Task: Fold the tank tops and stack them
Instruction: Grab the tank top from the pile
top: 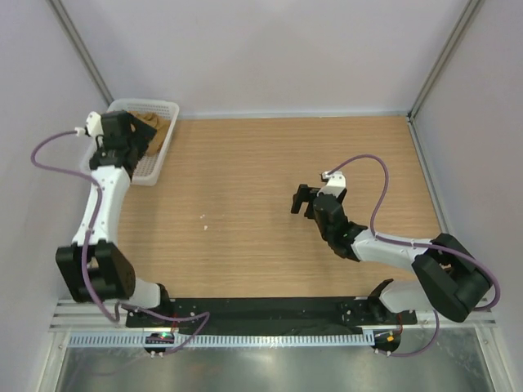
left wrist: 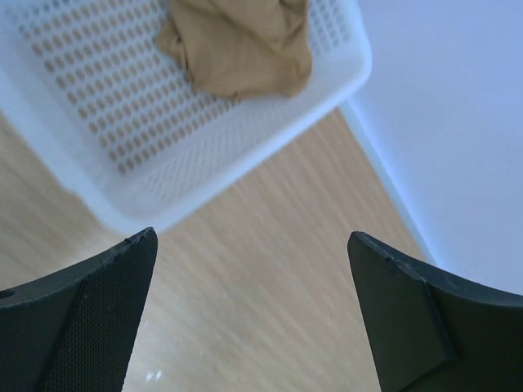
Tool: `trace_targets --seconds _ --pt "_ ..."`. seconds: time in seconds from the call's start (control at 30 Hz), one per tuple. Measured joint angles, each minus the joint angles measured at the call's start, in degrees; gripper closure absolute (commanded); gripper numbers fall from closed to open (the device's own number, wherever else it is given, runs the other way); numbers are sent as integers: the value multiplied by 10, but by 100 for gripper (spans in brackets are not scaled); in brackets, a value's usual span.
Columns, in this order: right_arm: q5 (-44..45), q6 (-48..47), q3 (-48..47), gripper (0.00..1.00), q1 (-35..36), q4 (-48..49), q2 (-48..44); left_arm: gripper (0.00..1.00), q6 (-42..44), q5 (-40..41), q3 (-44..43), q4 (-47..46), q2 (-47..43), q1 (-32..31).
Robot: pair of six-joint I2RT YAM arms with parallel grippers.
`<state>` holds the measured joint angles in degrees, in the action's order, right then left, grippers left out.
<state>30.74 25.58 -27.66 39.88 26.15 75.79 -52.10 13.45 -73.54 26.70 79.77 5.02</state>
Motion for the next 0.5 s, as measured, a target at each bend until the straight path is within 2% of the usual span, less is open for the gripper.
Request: trace_targets --seconds 0.13,0.37,0.5 --pt "0 -1 7 0 0 5 -4 1 0 12 -184 43 159 33" --pt "0 -5 9 0 0 10 -4 2 0 69 -444 118 419 38" --pt "0 -10 10 0 0 13 -5 2 -6 76 -525 136 533 47"
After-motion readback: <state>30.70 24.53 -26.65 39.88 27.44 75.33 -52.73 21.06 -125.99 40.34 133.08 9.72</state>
